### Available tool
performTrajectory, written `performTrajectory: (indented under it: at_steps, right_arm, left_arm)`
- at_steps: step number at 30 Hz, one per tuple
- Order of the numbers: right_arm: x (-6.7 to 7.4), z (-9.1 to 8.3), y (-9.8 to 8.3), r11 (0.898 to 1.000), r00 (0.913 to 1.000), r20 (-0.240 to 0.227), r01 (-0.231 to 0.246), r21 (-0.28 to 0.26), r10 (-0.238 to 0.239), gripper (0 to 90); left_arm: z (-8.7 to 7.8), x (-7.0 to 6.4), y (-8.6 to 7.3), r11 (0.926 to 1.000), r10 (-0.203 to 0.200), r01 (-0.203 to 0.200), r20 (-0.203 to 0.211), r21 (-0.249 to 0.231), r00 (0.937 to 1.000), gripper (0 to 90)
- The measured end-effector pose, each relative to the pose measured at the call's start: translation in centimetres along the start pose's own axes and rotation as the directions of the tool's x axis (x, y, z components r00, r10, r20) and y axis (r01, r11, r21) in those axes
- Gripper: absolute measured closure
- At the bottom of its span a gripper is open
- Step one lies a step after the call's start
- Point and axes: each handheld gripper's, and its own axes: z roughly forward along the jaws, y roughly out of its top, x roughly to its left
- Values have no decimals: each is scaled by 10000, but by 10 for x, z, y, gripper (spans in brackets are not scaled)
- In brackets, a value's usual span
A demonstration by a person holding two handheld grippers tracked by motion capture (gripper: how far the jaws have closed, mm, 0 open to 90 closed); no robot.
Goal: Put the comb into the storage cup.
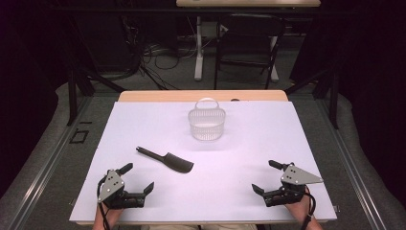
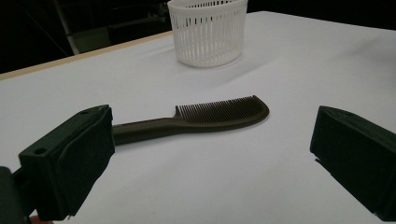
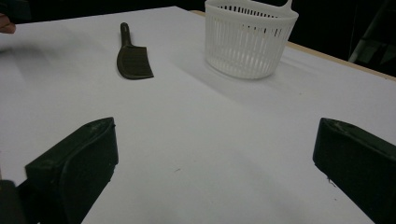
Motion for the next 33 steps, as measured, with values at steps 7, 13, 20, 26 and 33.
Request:
performTrajectory:
  at_steps: [7,13,20,26,33]
  right_arm:
    - [0,-1,1,10000,10000,24,51,-60,-51,0]
    - [0,3,0,10000,9999,-86,73,57,-73,0]
    - [0,6,1,9998,9998,-162,149,104,-147,0]
    - [-1,5,0,9999,9999,-134,108,110,-107,1]
    - [-1,7,0,9997,9998,-172,63,242,-59,1]
  left_arm:
    - [1,-2,0,9999,88,-88,-36,135,10000,0]
    - [2,-3,1,9996,226,-223,-158,194,9996,0]
    - [3,-3,2,9997,159,-153,-313,209,9994,0]
    - [8,-1,5,9989,381,-370,-378,294,9986,0]
    - [13,4,8,9991,373,-363,-521,206,9979,0]
